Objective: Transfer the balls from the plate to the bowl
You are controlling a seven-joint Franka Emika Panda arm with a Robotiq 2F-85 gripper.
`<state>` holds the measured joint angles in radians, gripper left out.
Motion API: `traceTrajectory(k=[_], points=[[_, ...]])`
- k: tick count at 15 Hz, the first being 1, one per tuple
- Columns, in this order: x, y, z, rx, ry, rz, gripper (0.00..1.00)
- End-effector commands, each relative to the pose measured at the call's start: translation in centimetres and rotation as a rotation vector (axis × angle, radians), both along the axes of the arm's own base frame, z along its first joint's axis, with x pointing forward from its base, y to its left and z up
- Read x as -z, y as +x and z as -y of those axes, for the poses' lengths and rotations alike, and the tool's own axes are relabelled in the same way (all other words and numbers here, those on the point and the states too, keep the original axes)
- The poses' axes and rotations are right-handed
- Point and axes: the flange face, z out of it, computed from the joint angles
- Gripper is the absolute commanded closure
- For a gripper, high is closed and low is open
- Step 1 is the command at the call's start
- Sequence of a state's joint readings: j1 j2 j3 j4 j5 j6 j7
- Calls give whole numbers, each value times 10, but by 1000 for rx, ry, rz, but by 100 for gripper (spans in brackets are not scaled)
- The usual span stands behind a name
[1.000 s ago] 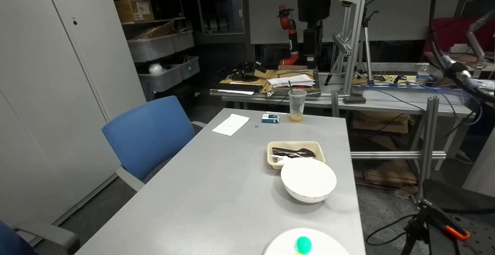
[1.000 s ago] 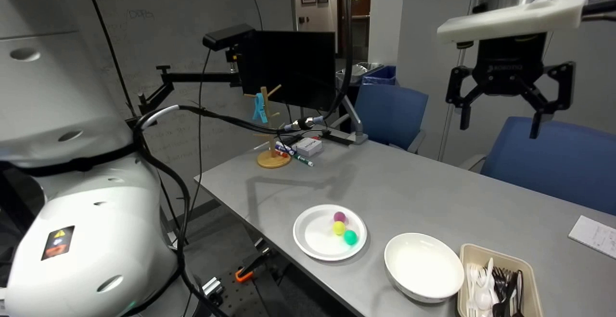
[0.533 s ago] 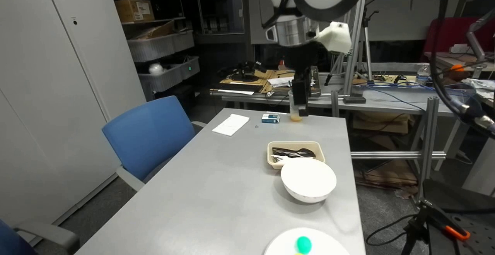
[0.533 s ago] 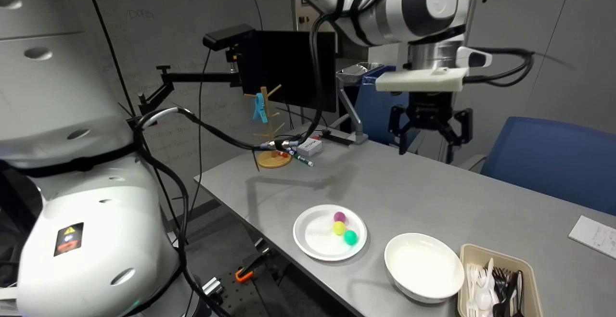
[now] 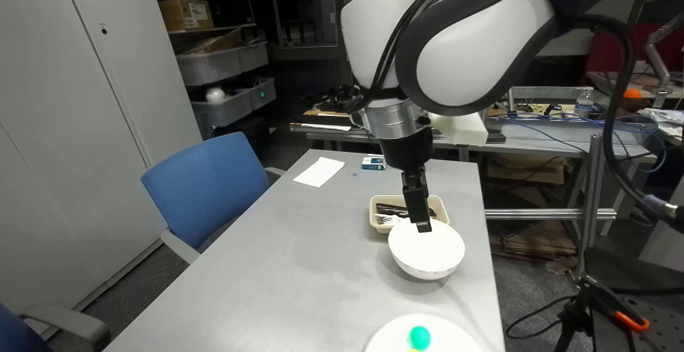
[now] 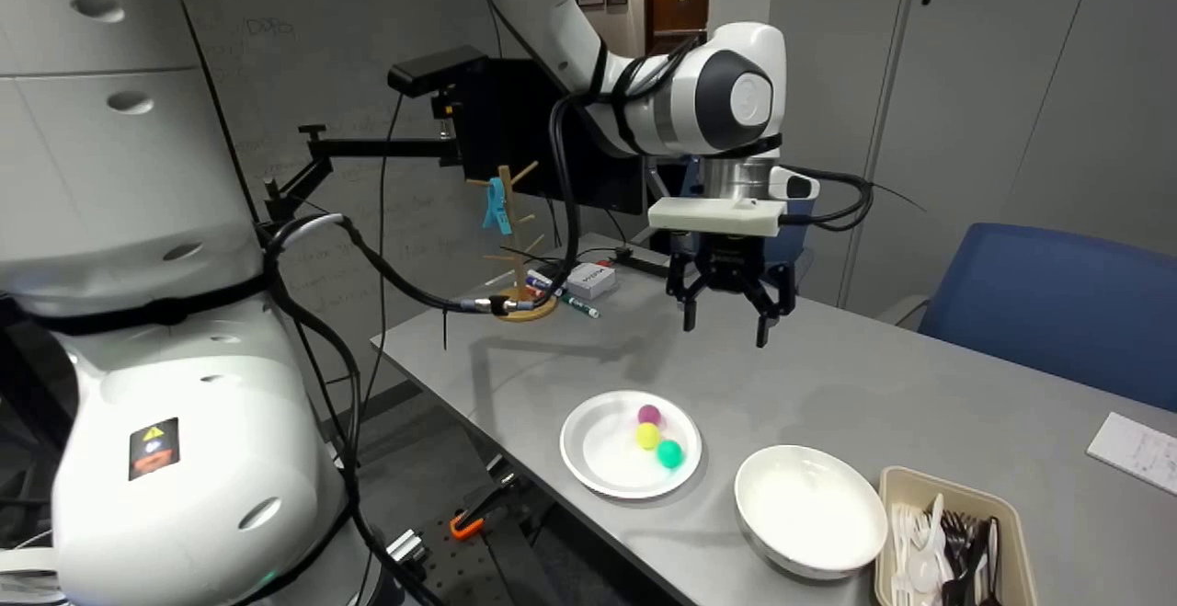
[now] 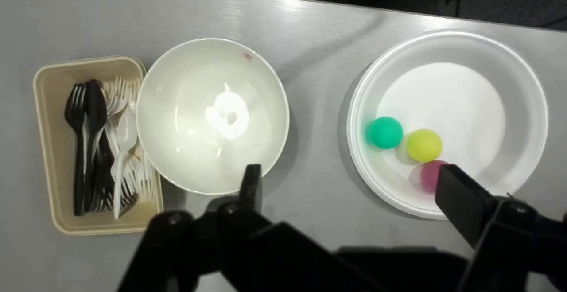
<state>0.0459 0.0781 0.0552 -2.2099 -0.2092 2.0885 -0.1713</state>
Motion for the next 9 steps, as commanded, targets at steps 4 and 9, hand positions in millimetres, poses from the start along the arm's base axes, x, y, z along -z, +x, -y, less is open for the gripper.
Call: traceTrajectory(k=[4,9], points=[[5,4,0,-3,-2,5,0],[55,8,-23,-47,51,-18,0]])
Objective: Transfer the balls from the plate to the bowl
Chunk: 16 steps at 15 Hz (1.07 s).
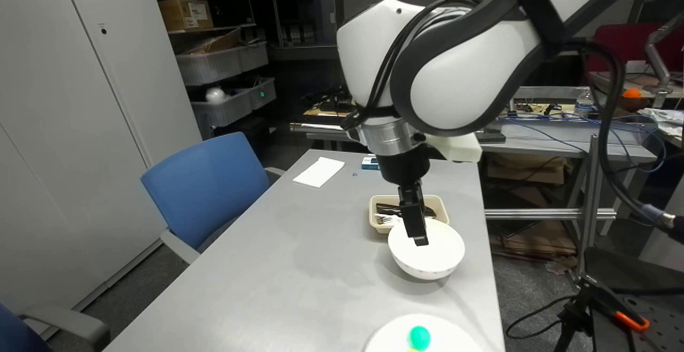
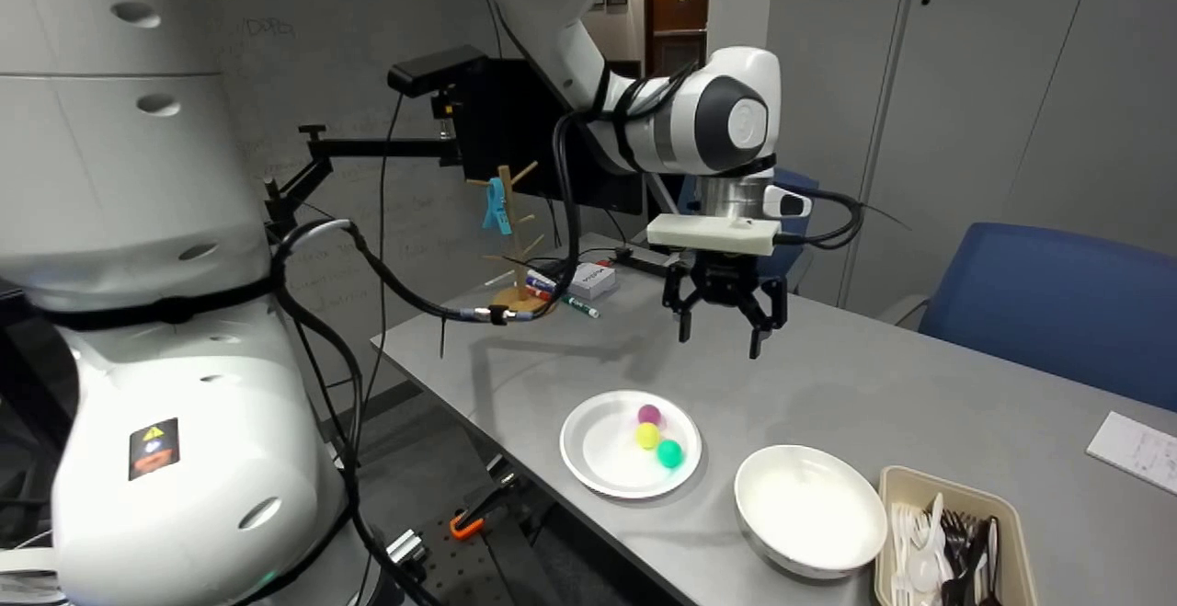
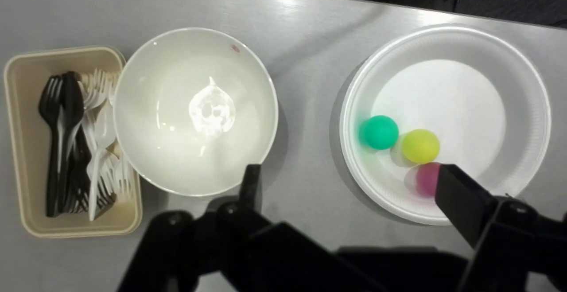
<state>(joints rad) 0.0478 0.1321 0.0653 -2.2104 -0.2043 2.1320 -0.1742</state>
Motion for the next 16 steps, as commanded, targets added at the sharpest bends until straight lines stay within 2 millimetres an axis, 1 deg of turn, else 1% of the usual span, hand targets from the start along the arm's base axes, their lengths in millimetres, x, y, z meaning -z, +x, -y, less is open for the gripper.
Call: traceTrajectory(k=[1,5,9,14,16], points=[[42,6,-19,-34,55,-5,0],[82,5,-32,-62,104,-14,0],[115,-7,-36,-112,132,-54,0],[148,-26,-37,-170,135,-86,0],[160,-27,-37,-178,133,-81,0]])
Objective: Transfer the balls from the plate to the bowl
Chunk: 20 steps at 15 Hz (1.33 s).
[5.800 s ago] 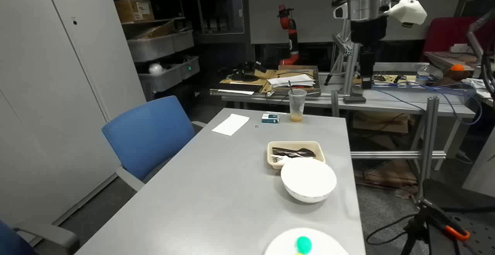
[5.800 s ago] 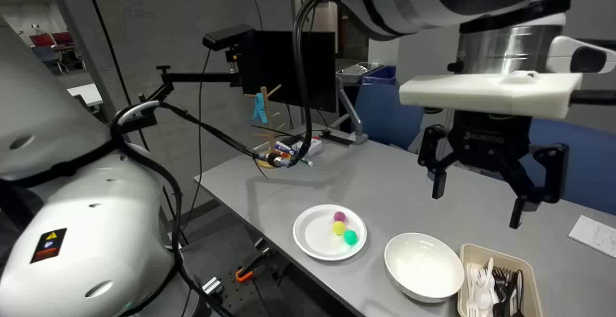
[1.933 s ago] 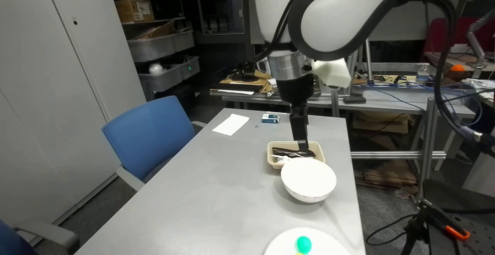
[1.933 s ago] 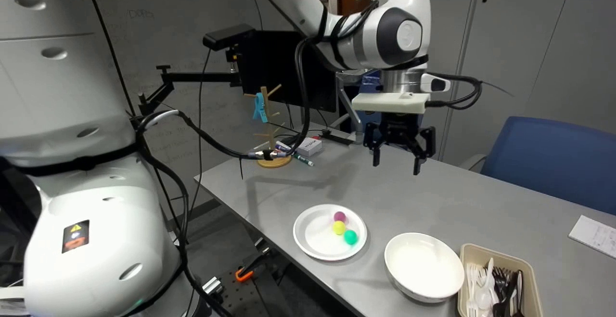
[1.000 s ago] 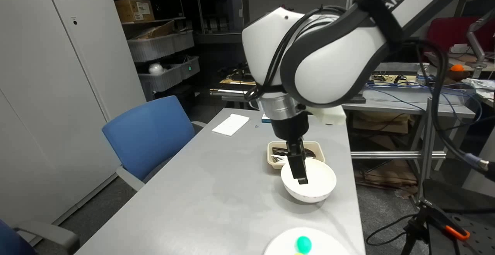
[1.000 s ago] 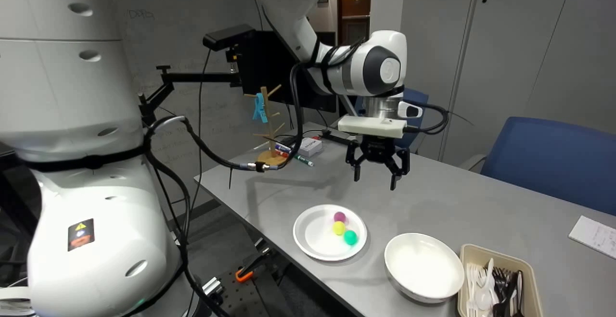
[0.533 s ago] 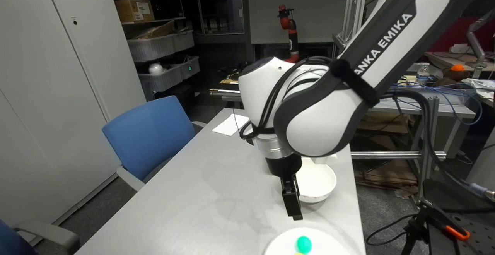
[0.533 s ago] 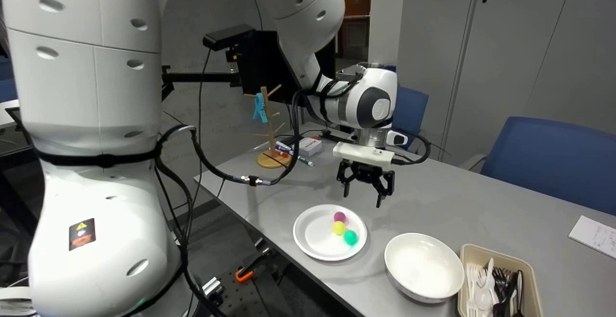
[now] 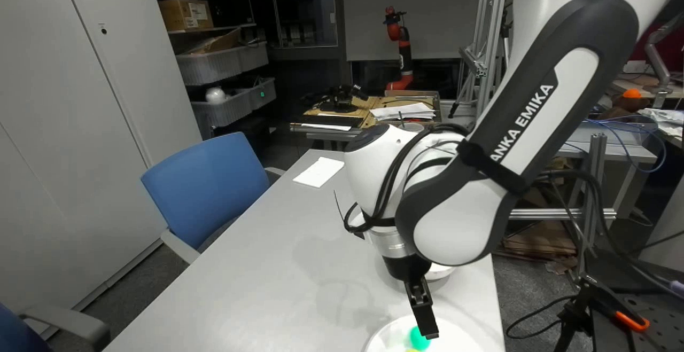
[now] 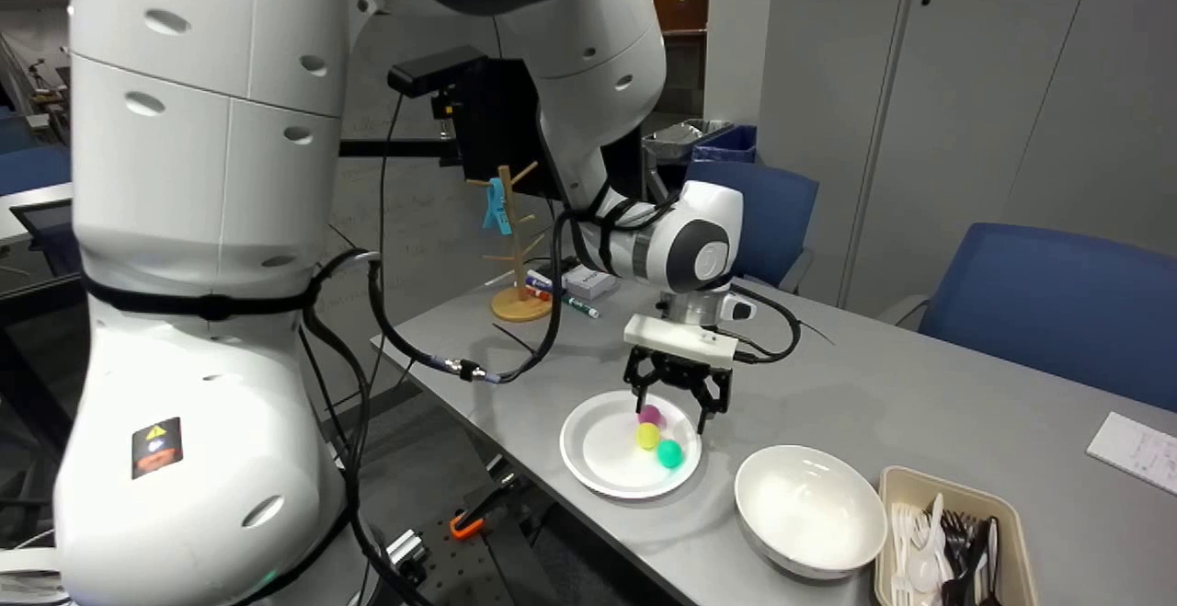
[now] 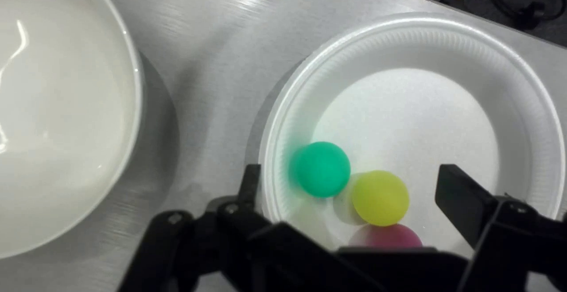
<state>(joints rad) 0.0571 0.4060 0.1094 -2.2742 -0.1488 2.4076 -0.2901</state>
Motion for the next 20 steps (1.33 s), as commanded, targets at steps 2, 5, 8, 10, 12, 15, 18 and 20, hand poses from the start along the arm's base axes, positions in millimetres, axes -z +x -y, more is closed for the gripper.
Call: traceTrajectory(k=[2,5,8,10,12,15,18,20], points=[[24,-2,-3,-47,-6,35,0],[38,-4,-4,-92,-35,50,0],[48,-6,-5,-124,-60,54,0],[51,-8,-7,-139,-68,60,0],[52,-9,-11,-151,-73,70,0],[52,-10,-17,-164,-78,78,0],[55,-11,-21,-166,-86,69,0],[57,-12,-23,-165,-87,65,1]])
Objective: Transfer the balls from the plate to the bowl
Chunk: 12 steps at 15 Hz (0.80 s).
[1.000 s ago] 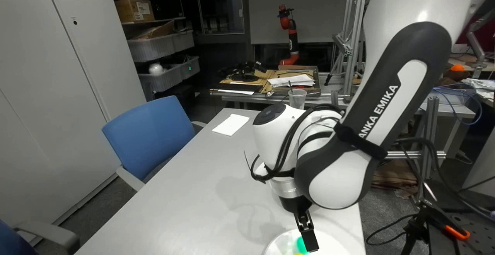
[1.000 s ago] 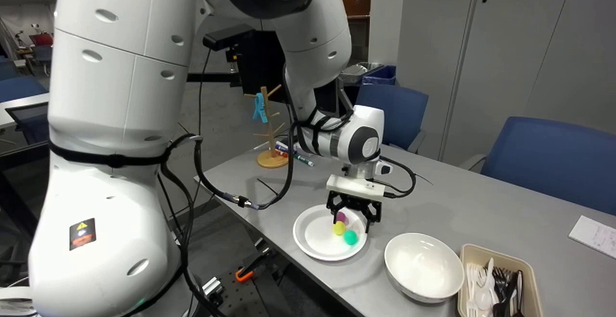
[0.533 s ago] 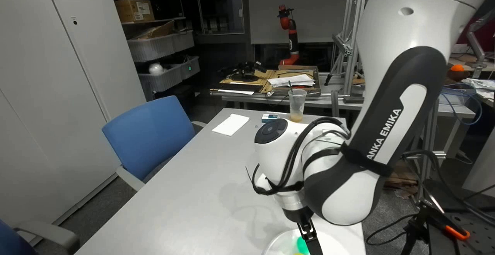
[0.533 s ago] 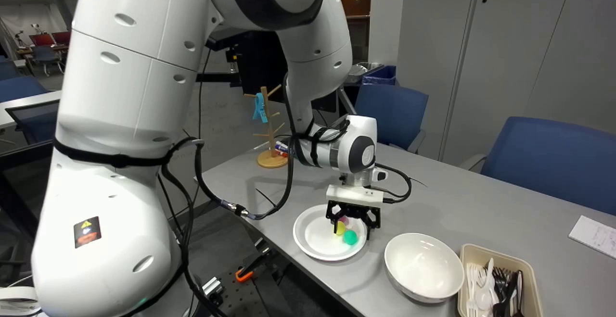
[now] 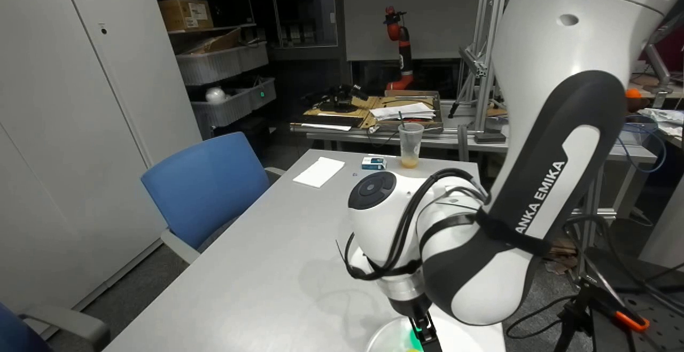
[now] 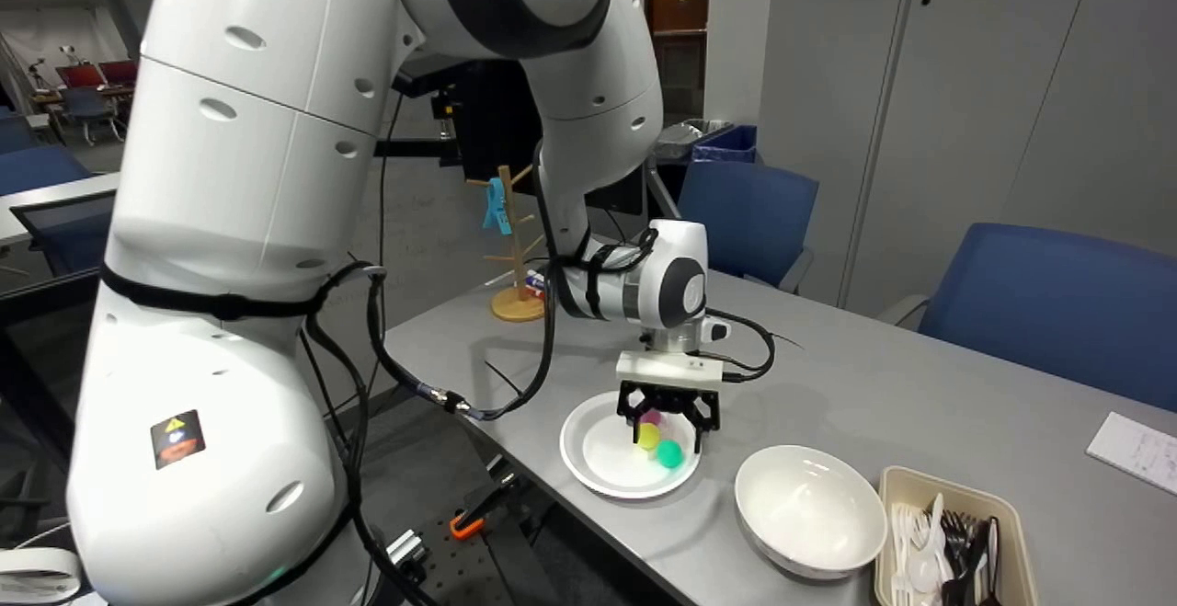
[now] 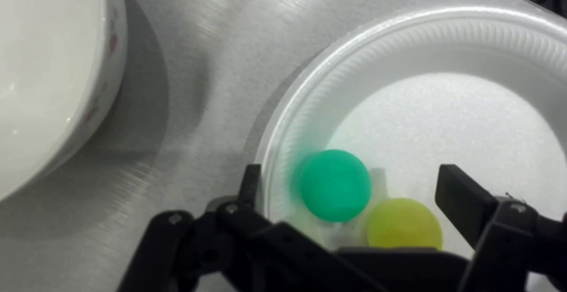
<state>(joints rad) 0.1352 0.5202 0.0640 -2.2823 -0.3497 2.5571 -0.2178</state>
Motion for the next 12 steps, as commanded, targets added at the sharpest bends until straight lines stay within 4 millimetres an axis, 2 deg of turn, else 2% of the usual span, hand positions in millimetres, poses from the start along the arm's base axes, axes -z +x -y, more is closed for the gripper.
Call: traceTrajectory(k=[1,4,5,6,7,12], points=[[7,1,-3,-3,-22,15,4],[9,0,-4,-3,-21,11,6],[9,0,-4,-3,-20,10,15],[10,-1,-5,-3,-19,9,19],[11,0,-5,-3,-17,6,33],[10,1,-5,2,-11,6,72]])
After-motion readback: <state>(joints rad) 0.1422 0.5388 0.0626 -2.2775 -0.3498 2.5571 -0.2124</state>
